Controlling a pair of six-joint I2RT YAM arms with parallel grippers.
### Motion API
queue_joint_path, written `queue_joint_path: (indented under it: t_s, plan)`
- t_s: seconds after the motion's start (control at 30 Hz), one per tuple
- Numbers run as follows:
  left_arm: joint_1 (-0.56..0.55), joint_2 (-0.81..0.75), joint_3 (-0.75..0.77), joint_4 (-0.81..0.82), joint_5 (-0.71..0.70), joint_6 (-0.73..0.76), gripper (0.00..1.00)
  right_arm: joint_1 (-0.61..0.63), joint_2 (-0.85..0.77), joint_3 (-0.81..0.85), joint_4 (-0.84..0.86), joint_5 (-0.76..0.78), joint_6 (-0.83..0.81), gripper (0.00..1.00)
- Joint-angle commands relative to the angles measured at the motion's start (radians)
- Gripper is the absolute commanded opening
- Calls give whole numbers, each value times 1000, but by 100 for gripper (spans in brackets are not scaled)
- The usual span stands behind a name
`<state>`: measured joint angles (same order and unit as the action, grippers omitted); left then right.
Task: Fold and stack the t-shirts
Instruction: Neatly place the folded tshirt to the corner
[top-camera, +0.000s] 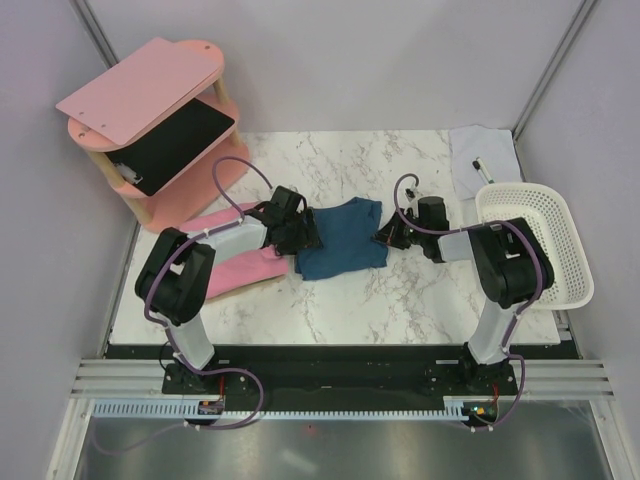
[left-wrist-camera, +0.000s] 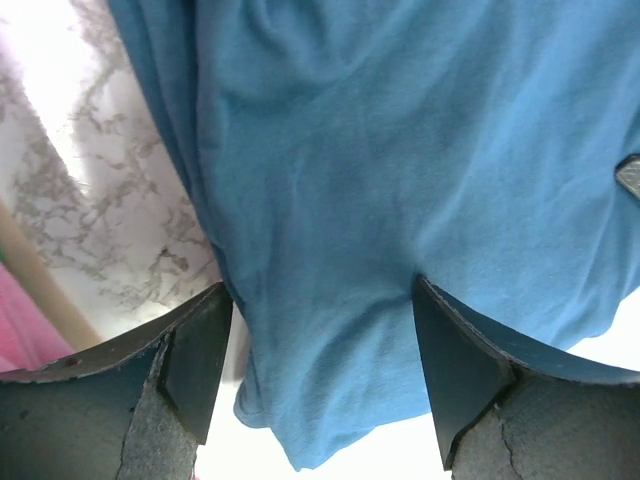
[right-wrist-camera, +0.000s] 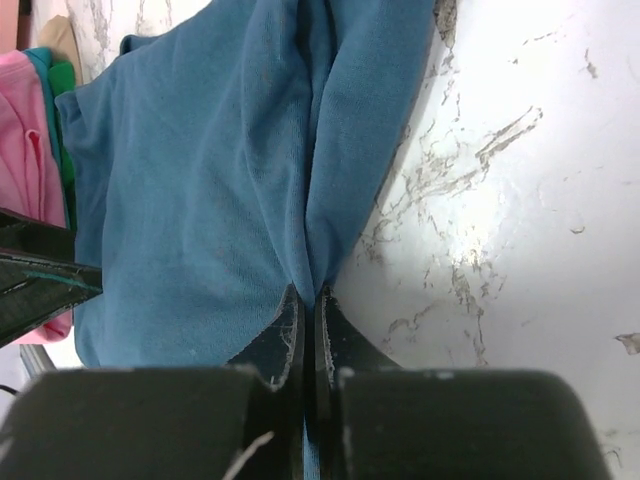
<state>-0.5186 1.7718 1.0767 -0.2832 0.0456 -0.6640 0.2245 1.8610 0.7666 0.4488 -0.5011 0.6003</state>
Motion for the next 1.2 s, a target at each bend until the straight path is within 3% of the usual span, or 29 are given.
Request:
queue_joint_path:
  t_s: [0.0,0.67,1.13,1.17]
  plan:
    - [-3,1,-3,58,48,-39,80,-4,-20,-13,-142,111,-53,1]
    - [-4,20,-12,93,63,-32,81,-36,-89,-39,-219,211,-79,0]
    - [-49,235,38,193,207,-77,82,-37,-94,-18,-231,182,-88,1]
    - [-61,254,48,196,211,-80,78,-37,-91,-16,-231,180,-91,1]
